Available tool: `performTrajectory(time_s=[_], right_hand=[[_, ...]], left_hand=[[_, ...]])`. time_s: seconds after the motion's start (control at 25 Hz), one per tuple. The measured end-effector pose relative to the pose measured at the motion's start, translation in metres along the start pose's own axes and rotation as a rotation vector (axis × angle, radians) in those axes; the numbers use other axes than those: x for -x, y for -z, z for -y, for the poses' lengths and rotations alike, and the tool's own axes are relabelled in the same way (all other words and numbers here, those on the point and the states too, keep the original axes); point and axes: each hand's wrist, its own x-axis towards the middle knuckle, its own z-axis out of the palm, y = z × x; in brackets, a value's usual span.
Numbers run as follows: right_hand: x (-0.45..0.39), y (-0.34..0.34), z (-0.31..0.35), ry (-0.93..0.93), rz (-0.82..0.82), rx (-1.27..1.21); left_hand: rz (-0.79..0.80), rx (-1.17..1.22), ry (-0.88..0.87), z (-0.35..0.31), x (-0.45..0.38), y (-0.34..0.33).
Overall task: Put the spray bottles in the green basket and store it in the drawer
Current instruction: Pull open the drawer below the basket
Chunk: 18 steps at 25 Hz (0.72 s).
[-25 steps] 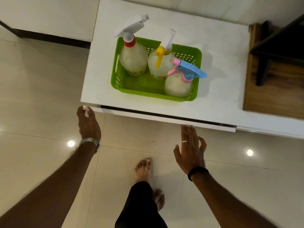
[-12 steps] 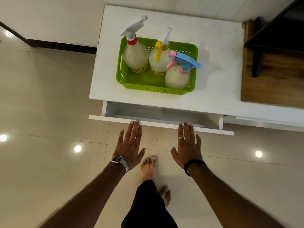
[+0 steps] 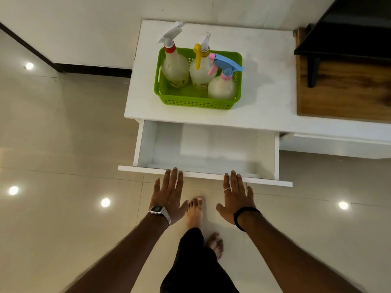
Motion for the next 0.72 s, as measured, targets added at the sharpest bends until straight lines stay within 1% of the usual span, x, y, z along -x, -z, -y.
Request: performTrajectory(time_s=[0.28, 0.48, 0.72], right_hand=[[0.037, -0.032, 0.003, 0.013, 0.092, 0.007], [0.051, -0.054, 0.008, -0.02, 0.069, -0.017], [0.066, -0.068, 0.017, -0.074, 0.037, -0.05]], left_hand=[[0.08, 0.016, -0.016, -0.005, 0.042, -0.025], [0.073, 0.04, -0.005, -0.01, 0.058, -0.041], [0.132, 0.033, -0.029, -0.009, 0.068, -0.047]])
